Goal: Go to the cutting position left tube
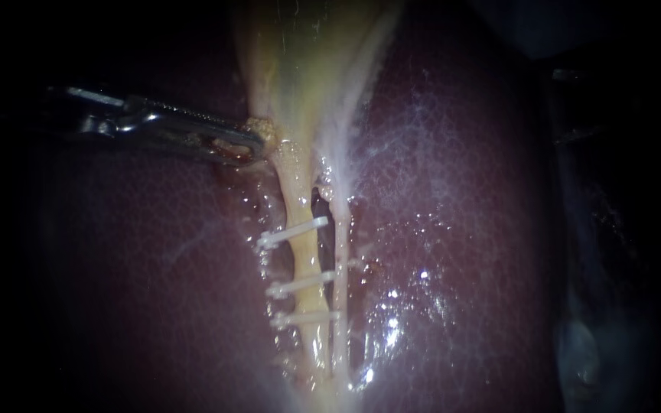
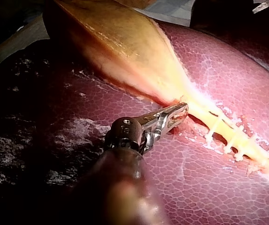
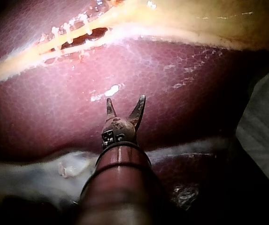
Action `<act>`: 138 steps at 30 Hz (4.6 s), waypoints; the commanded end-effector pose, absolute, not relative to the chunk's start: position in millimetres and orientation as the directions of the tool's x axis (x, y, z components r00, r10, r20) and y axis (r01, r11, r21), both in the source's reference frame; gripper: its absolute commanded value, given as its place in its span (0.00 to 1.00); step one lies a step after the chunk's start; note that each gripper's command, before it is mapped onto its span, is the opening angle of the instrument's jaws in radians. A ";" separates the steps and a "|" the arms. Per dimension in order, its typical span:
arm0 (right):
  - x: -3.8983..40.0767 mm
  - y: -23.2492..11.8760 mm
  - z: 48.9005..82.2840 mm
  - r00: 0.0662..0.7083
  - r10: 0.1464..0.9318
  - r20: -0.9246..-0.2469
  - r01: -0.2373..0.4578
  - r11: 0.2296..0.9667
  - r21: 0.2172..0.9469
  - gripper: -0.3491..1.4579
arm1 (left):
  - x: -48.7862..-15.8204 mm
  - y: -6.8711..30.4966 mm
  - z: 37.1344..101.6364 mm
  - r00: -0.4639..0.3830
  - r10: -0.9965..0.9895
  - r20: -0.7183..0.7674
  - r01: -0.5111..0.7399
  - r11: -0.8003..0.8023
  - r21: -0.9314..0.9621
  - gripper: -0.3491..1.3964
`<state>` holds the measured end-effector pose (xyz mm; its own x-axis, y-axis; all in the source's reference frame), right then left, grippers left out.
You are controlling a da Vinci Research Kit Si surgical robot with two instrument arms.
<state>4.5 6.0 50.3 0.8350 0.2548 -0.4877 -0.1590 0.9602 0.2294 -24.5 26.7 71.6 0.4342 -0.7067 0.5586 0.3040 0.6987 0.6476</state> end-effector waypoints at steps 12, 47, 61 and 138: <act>4.7 6.1 50.3 0.834 0.256 -0.488 -0.159 0.960 0.232 0.99 | -22.4 28.8 67.7 0.405 -0.724 0.558 0.294 0.681 0.670 0.00; 13.7 -0.3 51.5 0.711 0.410 -0.572 -0.099 0.863 0.496 0.97 | -19.2 30.8 64.0 0.345 -0.730 0.590 0.339 0.683 0.647 0.00; 17.7 -3.4 52.8 0.671 0.534 -0.514 -0.079 0.741 0.667 0.92 | -19.3 30.4 64.3 0.345 -0.729 0.591 0.341 0.684 0.645 0.00; 29.4 -9.2 65.7 0.547 0.776 -0.316 0.201 0.245 0.949 0.91 | -19.6 29.8 64.9 0.347 -0.734 0.584 0.327 0.678 0.658 0.00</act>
